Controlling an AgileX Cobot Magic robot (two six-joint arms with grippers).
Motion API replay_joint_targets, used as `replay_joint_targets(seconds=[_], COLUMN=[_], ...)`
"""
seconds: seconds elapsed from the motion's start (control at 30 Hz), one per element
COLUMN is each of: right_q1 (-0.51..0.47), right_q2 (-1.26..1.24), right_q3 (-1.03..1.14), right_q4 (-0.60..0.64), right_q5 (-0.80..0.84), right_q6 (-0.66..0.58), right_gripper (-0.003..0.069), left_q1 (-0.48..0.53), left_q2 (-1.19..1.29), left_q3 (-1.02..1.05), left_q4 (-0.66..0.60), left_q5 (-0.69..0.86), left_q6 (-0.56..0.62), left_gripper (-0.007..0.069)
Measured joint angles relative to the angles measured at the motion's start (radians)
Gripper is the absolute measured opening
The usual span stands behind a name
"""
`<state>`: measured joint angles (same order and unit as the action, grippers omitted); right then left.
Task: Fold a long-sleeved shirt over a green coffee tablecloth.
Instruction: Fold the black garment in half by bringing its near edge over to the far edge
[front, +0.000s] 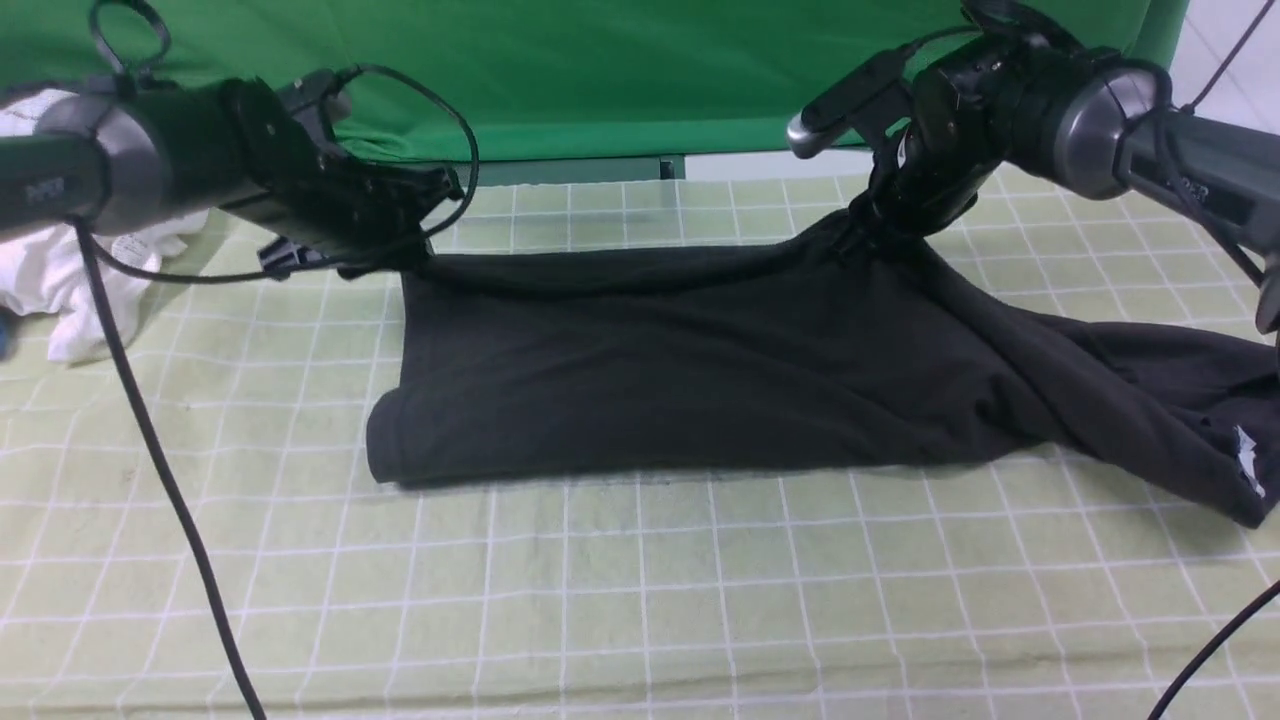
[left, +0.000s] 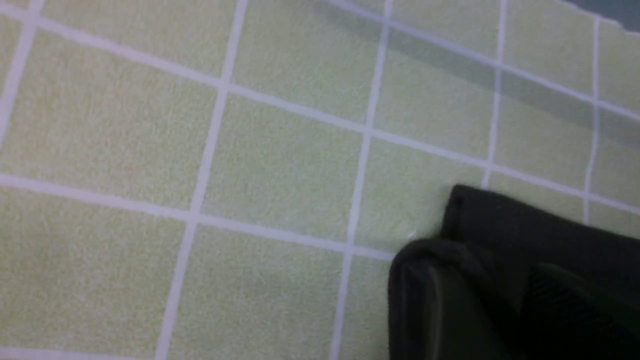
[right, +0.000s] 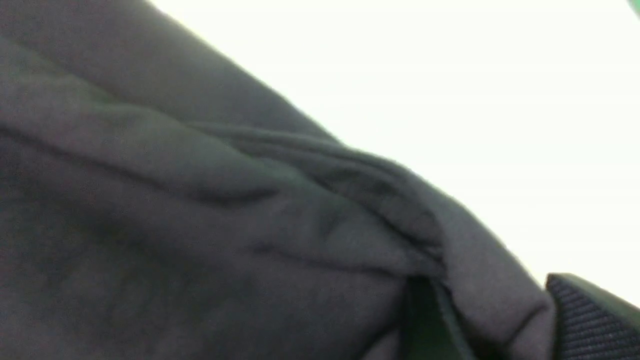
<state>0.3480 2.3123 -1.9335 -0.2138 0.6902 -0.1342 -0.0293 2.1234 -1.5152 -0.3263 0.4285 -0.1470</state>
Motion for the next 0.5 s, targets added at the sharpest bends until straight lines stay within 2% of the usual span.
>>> replay_joint_targets(seconds=[0.03, 0.07, 0.1, 0.3, 0.47, 0.5], right_q1=[-0.001, -0.003, -0.004, -0.004, -0.004, -0.004], right_q2=[0.0, 0.0, -0.001, -0.034, -0.08, -0.098], right_q3=[-0.001, -0.012, -0.022, -0.124, -0.191, -0.209], right_q4=[-0.002, -0.01, -0.016, -0.043, -0.052, -0.053], right_q5=[0.002, 0.021, 0.04, 0.157, 0.195, 0.218], right_q6=[0.0, 0.001, 0.001, -0.006, -0.015, -0.019], right_gripper=[0.0321, 0.0325, 0.0326, 0.033, 0.037, 0.0408], left_q1=[0.001, 0.009, 0.013, 0.045, 0.049, 0.049], left_q2=[0.001, 0.004, 0.003, -0.04, -0.069, -0.073], left_q3=[-0.001, -0.02, -0.039, -0.197, -0.312, -0.341], left_q4=[0.0, 0.0, 0.0, 0.003, 0.006, 0.004], left_q5=[0.003, 0.052, 0.081, 0.248, 0.353, 0.378], left_q6=[-0.001, -0.002, -0.003, -0.005, -0.003, -0.002], left_gripper=[0.0233, 0.0314, 0.0356, 0.0549, 0.0616, 0.0618])
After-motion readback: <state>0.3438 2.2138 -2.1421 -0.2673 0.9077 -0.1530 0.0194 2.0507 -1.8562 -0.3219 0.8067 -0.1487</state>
